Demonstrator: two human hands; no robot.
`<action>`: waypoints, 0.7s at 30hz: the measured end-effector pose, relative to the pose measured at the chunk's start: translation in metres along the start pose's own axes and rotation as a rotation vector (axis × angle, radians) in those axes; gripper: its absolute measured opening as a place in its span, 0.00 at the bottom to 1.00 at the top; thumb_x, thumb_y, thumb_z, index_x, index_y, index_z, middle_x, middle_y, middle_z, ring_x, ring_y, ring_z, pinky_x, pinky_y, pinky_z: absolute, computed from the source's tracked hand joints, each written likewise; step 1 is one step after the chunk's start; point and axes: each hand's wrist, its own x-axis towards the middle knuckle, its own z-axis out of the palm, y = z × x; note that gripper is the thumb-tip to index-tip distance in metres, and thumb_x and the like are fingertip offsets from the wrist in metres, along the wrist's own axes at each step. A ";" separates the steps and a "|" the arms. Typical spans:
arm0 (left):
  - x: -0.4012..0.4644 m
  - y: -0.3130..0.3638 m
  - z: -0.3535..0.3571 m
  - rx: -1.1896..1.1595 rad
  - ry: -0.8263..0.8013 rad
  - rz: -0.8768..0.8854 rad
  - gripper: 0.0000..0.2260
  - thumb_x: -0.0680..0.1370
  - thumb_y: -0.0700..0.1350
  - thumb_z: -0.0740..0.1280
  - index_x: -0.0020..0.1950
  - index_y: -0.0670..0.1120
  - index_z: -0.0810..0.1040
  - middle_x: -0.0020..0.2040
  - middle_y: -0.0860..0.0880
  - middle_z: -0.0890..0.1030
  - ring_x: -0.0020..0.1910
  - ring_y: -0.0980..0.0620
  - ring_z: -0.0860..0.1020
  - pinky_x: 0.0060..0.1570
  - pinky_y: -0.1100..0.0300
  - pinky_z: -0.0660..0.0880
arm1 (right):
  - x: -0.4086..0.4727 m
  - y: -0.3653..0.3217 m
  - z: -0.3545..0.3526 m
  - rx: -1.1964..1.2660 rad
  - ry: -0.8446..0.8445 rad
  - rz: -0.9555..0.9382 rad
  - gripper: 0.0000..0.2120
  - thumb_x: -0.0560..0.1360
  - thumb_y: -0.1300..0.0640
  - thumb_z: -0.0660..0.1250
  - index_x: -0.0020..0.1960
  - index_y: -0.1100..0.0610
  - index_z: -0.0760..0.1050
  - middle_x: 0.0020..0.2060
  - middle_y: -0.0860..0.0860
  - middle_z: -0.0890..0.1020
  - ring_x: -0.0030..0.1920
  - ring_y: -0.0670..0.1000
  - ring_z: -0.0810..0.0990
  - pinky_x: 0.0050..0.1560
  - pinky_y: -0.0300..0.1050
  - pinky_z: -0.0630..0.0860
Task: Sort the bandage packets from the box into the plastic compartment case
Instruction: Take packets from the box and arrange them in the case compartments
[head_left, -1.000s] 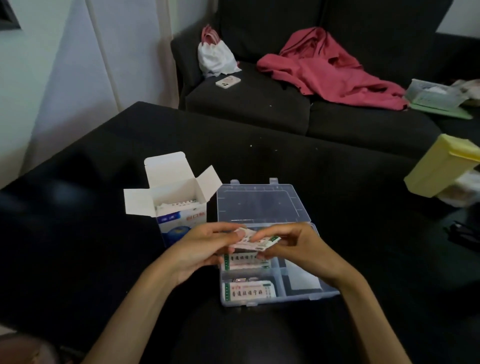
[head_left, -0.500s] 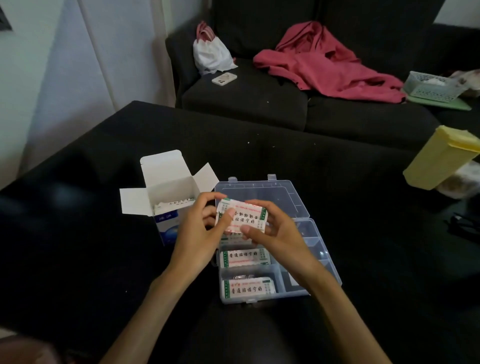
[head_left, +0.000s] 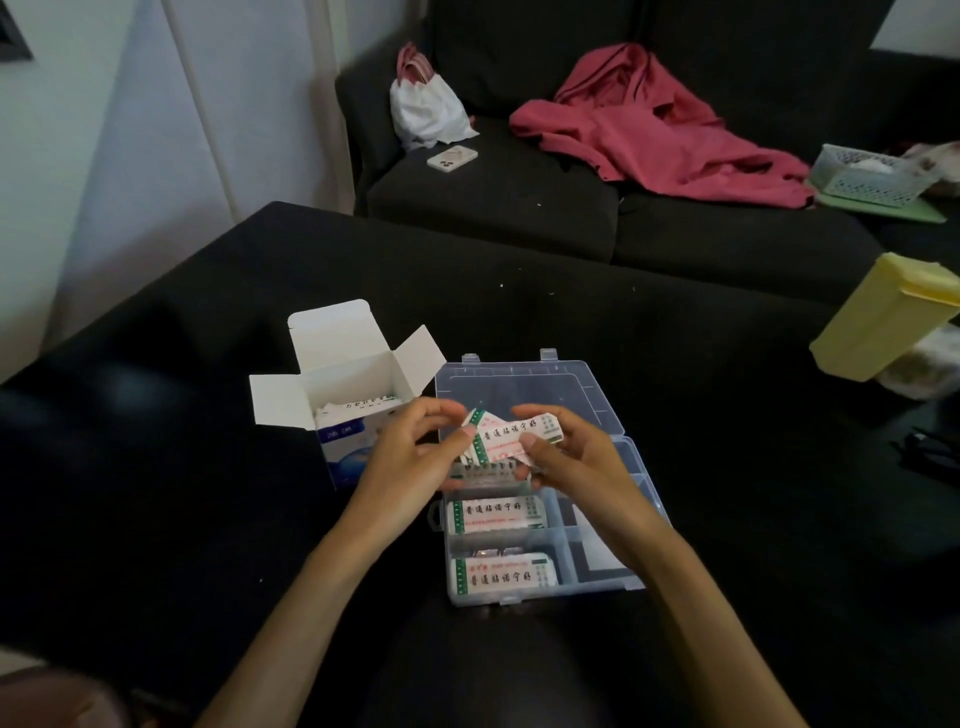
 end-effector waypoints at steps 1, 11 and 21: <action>-0.001 0.001 0.000 -0.013 -0.025 0.019 0.11 0.77 0.43 0.65 0.59 0.51 0.73 0.55 0.56 0.77 0.45 0.63 0.80 0.37 0.65 0.79 | 0.000 0.000 -0.001 -0.014 -0.003 -0.002 0.11 0.78 0.62 0.60 0.60 0.56 0.73 0.47 0.53 0.80 0.39 0.41 0.81 0.37 0.33 0.76; 0.000 -0.002 -0.003 0.111 -0.104 0.212 0.17 0.75 0.42 0.69 0.61 0.56 0.75 0.53 0.58 0.79 0.51 0.68 0.77 0.40 0.71 0.76 | 0.002 0.002 0.002 -0.007 -0.026 -0.020 0.11 0.79 0.59 0.59 0.59 0.54 0.74 0.44 0.51 0.82 0.39 0.45 0.81 0.39 0.36 0.77; 0.005 -0.022 -0.012 0.741 0.165 0.331 0.09 0.74 0.52 0.69 0.53 0.59 0.79 0.43 0.60 0.80 0.41 0.65 0.77 0.35 0.71 0.72 | 0.028 0.003 0.000 -0.589 0.027 -0.200 0.08 0.78 0.60 0.62 0.53 0.50 0.75 0.45 0.41 0.77 0.42 0.34 0.76 0.38 0.25 0.72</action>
